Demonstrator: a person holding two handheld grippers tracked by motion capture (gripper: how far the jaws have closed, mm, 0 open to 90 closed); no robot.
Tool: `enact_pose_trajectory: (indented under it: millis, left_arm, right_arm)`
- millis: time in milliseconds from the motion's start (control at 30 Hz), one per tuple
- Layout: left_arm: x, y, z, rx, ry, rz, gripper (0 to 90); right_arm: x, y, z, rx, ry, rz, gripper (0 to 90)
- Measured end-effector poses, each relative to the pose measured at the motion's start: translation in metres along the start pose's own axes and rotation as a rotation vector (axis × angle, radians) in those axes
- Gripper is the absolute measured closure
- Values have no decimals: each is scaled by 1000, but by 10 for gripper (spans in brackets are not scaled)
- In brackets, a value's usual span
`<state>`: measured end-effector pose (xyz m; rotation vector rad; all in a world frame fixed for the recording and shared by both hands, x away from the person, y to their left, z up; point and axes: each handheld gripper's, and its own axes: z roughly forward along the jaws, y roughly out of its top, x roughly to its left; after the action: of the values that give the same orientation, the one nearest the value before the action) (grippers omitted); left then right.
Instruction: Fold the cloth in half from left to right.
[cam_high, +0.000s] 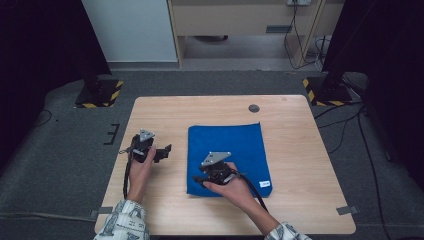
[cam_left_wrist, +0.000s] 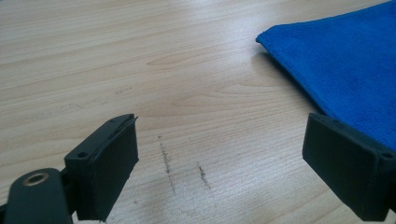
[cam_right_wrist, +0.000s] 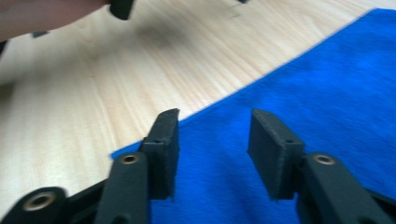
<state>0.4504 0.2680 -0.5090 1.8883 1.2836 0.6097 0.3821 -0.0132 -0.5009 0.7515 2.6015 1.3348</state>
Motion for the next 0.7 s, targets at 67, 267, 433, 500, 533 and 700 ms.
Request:
enact_pose_trajectory:
  millis: [67,267,433,500,533,700]
  left_arm:
    - [0,-1,0,2,-2,-4,98]
    - [-1,-2,1,16,-13,-8,97]
    - [-1,-3,1,18,-12,-4,98]
    - [-1,-3,2,25,-11,4,98]
    - [-1,-3,3,26,-16,3,97]
    - [-2,-3,2,24,-19,3,98]
  right_arm:
    - [4,0,1,1,9,-12,579]
    - [20,-2,5,2,37,-15,511]
    - [32,-6,10,15,31,-36,410]
    - [38,-9,15,31,24,-52,360]
    - [39,-10,17,35,21,-59,346]
    - [45,-14,23,53,10,-60,321]
